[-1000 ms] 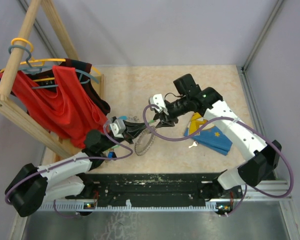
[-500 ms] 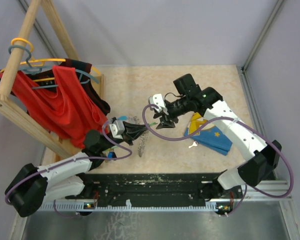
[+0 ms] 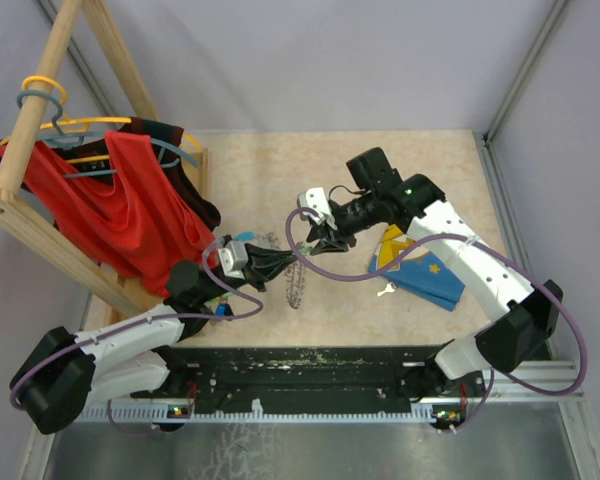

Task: Remove the keys from the keyring
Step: Remove the key from the keyring.

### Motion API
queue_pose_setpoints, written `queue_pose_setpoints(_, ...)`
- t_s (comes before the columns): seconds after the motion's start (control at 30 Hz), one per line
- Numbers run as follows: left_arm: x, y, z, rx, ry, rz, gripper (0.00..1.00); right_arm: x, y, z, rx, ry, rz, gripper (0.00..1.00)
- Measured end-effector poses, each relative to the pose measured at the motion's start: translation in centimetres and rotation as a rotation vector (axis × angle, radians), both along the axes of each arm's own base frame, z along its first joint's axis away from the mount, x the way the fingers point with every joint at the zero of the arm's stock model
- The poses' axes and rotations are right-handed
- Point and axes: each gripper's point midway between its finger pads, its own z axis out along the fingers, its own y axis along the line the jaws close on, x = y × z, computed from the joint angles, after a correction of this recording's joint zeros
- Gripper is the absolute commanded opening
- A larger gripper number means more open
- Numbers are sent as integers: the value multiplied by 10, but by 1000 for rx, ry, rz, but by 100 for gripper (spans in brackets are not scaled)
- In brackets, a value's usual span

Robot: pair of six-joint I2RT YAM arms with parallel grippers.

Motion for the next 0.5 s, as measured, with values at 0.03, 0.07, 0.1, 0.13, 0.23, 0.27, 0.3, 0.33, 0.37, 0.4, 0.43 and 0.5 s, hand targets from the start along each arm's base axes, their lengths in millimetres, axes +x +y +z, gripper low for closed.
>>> queue_pose_setpoints(0.03, 0, 0, 1, -3, 0, -2, 0, 0, 0, 0, 1, 2, 2, 31)
queue_pose_setpoints(0.07, -1, 0, 2, -7, 0, -3, 0, -1, 0, 0, 3, 4, 4, 30)
queue_pose_setpoints(0.1, -1, 0, 2, -9, -1, -4, 0, -1, 1, 0, 4, 5, 5, 29)
queue_pose_setpoints(0.13, -1, 0, 3, -12, -1, -5, 0, -1, 1, 0, 5, 6, 7, 27)
queue_pose_setpoints(0.23, -2, 0, 4, -14, -2, -10, 0, -1, 2, -2, 4, 13, 11, 19)
queue_pose_setpoints(0.27, -2, 0, 4, -15, -2, -11, 0, -1, 3, -2, 3, 15, 14, 15)
queue_pose_setpoints(0.3, -2, 0, 4, -15, -2, -9, 0, -2, 3, -3, 3, 19, 16, 10)
queue_pose_setpoints(0.33, -1, 0, 3, -14, -1, -8, 0, -3, 3, -3, 2, 23, 18, 5)
queue_pose_setpoints(0.37, 0, 0, 3, -14, 0, -7, 0, -3, 3, -4, 1, 27, 20, 2)
queue_pose_setpoints(0.4, 0, 0, 2, -14, 3, -7, 0, -4, 3, -5, -1, 31, 21, 0)
queue_pose_setpoints(0.43, 1, 0, 2, -14, 5, -9, 0, -5, 2, -5, -5, 35, 22, 0)
queue_pose_setpoints(0.5, 0, -1, 1, -13, 8, -15, 4, -5, 2, -6, -8, 36, 24, 0)
